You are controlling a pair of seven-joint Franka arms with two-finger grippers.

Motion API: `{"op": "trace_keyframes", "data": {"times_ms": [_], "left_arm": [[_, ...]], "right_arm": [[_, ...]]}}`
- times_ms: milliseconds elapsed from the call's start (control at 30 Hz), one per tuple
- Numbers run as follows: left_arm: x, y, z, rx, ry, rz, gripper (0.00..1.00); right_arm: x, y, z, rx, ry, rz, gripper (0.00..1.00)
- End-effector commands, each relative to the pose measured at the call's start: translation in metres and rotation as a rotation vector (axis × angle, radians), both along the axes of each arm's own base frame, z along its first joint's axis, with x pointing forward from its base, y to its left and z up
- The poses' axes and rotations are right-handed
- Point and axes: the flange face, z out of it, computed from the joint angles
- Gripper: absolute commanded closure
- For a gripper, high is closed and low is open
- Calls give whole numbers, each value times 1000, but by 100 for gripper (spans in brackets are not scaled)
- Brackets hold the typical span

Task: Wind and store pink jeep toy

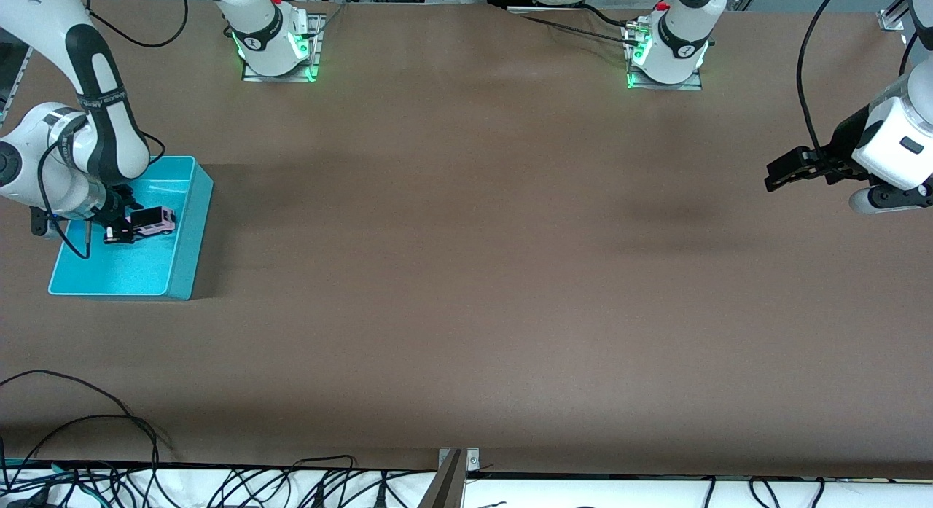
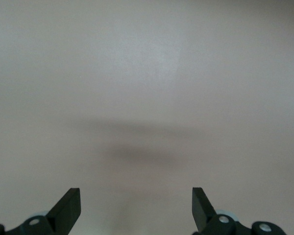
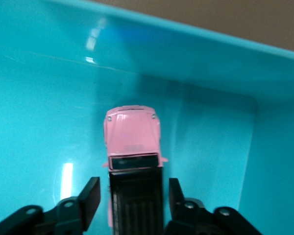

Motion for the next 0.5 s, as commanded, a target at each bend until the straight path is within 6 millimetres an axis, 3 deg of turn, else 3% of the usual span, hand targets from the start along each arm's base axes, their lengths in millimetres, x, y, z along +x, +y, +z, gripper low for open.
{"op": "trace_keyframes", "data": {"times_ms": [0, 467], "left_arm": [[-4, -1, 2, -16, 0, -8, 0], [-4, -1, 1, -16, 2, -8, 0]], "right_arm": [[5, 5, 20, 18, -39, -5, 0], [50, 45, 120, 123, 108, 137, 0]]}}
